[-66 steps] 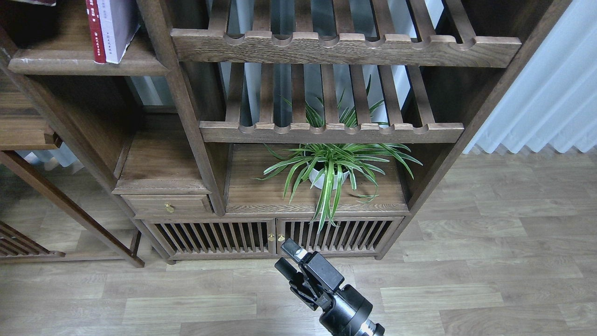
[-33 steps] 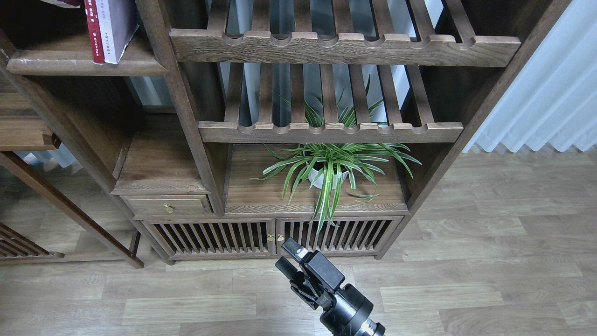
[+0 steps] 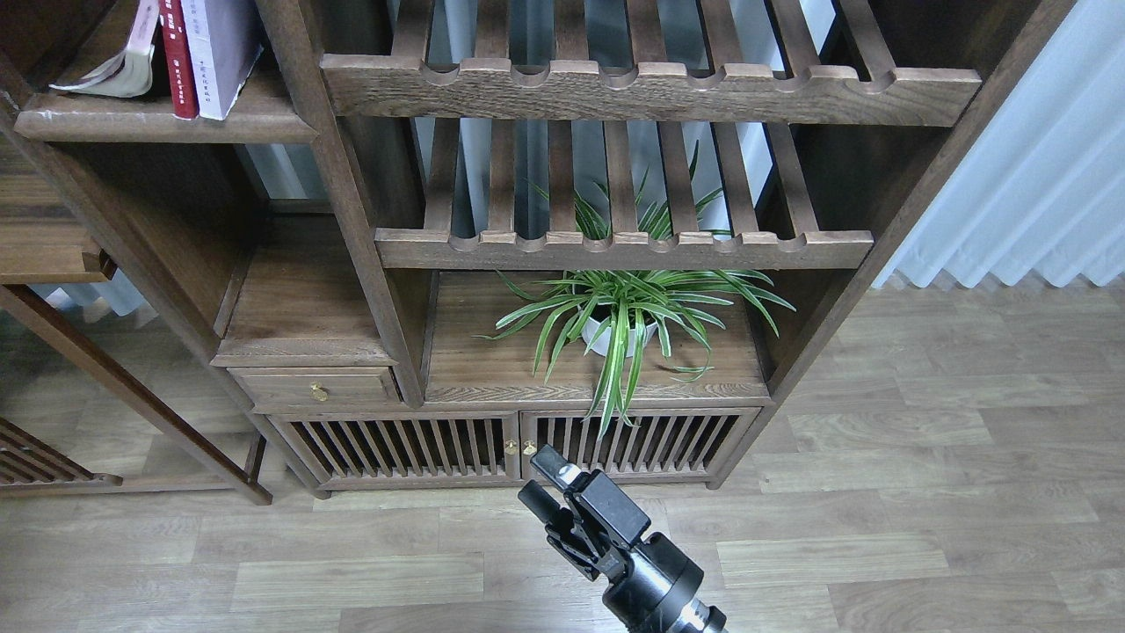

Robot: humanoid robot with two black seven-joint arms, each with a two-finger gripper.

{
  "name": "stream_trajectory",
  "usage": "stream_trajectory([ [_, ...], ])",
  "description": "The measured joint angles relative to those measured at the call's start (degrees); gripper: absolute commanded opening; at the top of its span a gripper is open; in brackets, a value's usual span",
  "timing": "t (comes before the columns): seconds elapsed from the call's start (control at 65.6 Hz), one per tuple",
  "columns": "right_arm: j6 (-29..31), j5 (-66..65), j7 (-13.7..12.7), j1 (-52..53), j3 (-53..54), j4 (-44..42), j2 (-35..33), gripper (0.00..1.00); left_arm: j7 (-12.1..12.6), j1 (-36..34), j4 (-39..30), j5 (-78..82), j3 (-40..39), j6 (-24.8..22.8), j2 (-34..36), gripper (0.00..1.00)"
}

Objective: Organize books on shelf
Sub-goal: 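Push the dark red book onto the side shelf with the left gripper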

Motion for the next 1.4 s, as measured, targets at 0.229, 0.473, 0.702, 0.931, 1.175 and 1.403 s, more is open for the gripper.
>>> stream_trajectory([
  [0.229, 0.0, -0.1, 0.0, 0.0, 0.0, 0.0, 0.0, 0.99, -0.6, 4.7, -7.8, -5.4, -0.3, 0.0, 3.7, 0.59],
  [0.473, 0.0, -0.1, 0.0, 1.1, 0.7, -0.4, 0.0, 0.99, -0.6, 13.7, -18.0, -12.0, -4.5, 0.0, 9.6, 0.65],
  [0.702, 0.0, -0.2, 0.0, 2.3, 0.8, -1.3, 0.0, 0.99, -0.4, 27.6, -29.7, -13.9, -14.6, 0.0, 11.6, 0.73],
  [0.931, 0.0, -0.2, 0.1, 3.4, 1.3, -1.4, 0.0, 1.0, -0.3, 47.4, -44.7, -15.3, -26.1, 0.0, 10.2, 0.75],
  [1.175, 0.0, -0.2, 0.1, 4.2, 2.3, -1.4, 0.0, 1.0, -0.5, 64.9, -52.6, -17.2, -32.7, 0.0, 3.2, 0.78],
  [1.403, 0.0, -0.2, 0.1, 4.3, 2.3, -1.4, 0.0, 1.0, -0.5, 81.7, -56.1, -17.3, -35.6, 0.0, -11.5, 0.79],
])
